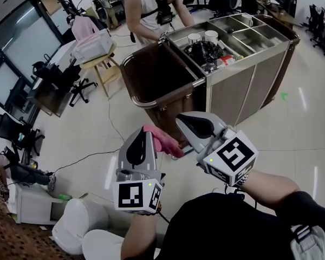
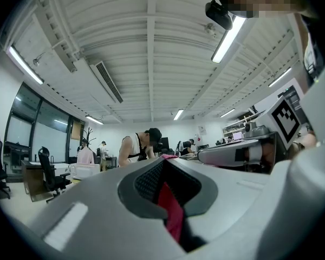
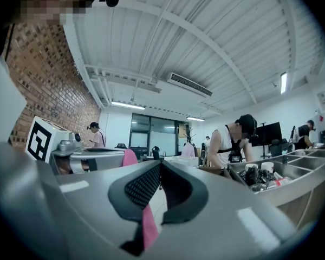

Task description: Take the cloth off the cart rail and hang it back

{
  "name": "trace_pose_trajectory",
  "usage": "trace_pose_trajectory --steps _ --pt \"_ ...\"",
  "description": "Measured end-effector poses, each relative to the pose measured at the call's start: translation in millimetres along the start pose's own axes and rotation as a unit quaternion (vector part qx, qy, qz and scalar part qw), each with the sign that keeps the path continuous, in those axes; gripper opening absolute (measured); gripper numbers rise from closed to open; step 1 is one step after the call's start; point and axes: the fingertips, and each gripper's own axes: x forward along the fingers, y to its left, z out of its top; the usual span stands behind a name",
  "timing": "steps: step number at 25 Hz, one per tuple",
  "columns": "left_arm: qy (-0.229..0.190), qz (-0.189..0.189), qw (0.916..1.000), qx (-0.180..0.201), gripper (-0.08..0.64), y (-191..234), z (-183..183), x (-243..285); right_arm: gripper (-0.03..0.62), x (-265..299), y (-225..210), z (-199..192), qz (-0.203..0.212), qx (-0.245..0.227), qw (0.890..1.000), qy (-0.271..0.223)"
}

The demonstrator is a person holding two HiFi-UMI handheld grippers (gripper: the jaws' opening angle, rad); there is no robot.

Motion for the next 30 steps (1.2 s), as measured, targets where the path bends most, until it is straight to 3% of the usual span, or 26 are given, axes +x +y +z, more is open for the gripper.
trace_pose_trajectory --steps 15,20,25,30 --pt "-0.011 -0.009 0.9999 -0.009 0.006 12 -2 1 -0.008 10 4 -5 -0.011 -0.007 1.0 0.002" --pt "-0.014 -0.02 0.9996 -0.013 0.006 15 -5 2 -0.008 10 16 -13 -0.024 0.034 0.999 0.035" --pt "-0.014 -0.045 0.9987 -0.021 0.006 19 1 1 -0.008 11 23 -8 -0.05 0.04 0.997 0.049" --pt "-0.01 -0.075 0.9967 -0.028 0.006 -1 -4 15 -0.008 -3 3 -6 -0.069 0.001 0.997 0.025"
